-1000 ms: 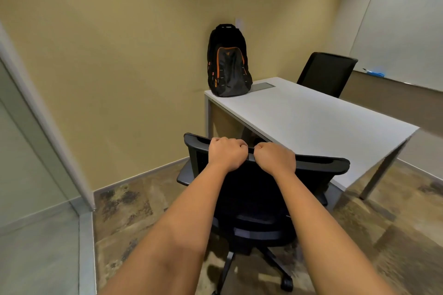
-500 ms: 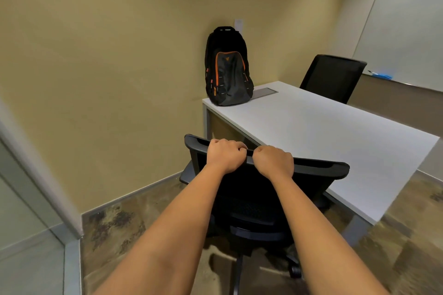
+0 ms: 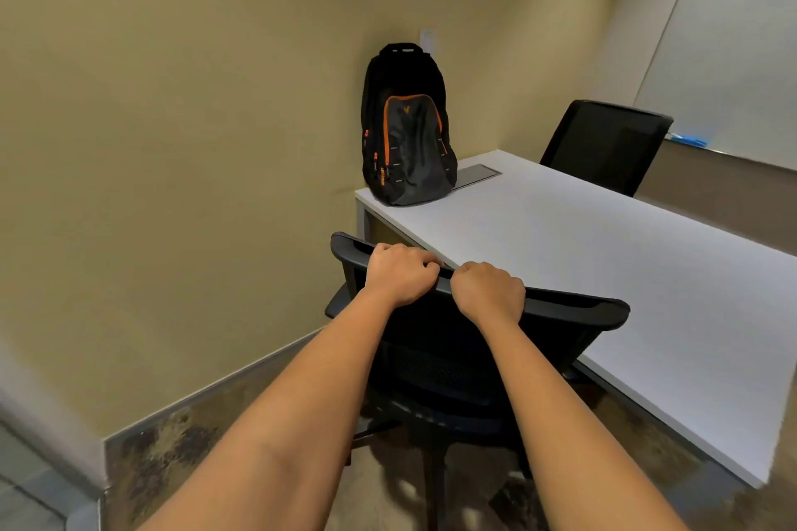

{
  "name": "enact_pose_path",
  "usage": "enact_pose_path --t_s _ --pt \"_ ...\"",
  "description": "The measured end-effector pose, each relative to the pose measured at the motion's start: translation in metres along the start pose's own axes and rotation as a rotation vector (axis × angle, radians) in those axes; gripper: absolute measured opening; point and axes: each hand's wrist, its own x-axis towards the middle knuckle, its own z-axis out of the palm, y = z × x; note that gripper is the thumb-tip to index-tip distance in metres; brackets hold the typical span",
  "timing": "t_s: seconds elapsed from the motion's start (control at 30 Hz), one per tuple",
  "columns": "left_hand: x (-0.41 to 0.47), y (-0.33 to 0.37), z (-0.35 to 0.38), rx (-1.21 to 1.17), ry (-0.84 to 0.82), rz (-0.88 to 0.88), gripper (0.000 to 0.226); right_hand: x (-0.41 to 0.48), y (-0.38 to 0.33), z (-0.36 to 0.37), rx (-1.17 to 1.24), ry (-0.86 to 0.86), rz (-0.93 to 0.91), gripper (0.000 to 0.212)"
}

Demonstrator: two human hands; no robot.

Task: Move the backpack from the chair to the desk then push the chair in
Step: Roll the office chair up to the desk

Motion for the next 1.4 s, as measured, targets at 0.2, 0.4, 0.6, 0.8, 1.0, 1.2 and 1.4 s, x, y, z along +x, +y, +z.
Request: enact_pose_path --t_s 0.2,0.4,0.6,0.8,1.0,1.2,1.4 --pt "0.055 -0.059 -0.007 -0.001 -0.014 0.107 0.042 0.051 -0.052 0.021 -0.002 0.039 0.111 0.035" --pt "0.104 -0.111 -0.01 -0.019 -0.064 0.216 0.042 0.095 -0.102 0.035 0.001 0.064 0.218 0.035" --pt "0.149 -0.15 -0.012 -0.02 -0.092 0.286 0.042 0.136 -0.135 0.049 -0.022 0.072 0.296 0.036" --pt "0.189 -0.178 -0.011 -0.048 -0.061 0.307 0.041 0.175 -0.161 0.06 -0.012 0.086 0.365 0.037" --pt "0.227 -0.195 -0.011 -0.06 -0.074 0.354 0.04 0.213 -0.174 0.067 -0.008 0.093 0.402 0.037" --pt "0.265 -0.215 -0.008 -0.061 -0.091 0.394 0.04 0.248 -0.187 0.075 -0.026 0.099 0.418 0.037" --pt "0.303 -0.232 -0.006 -0.083 -0.097 0.426 0.039 0.283 -0.198 0.08 -0.016 0.087 0.46 0.036"
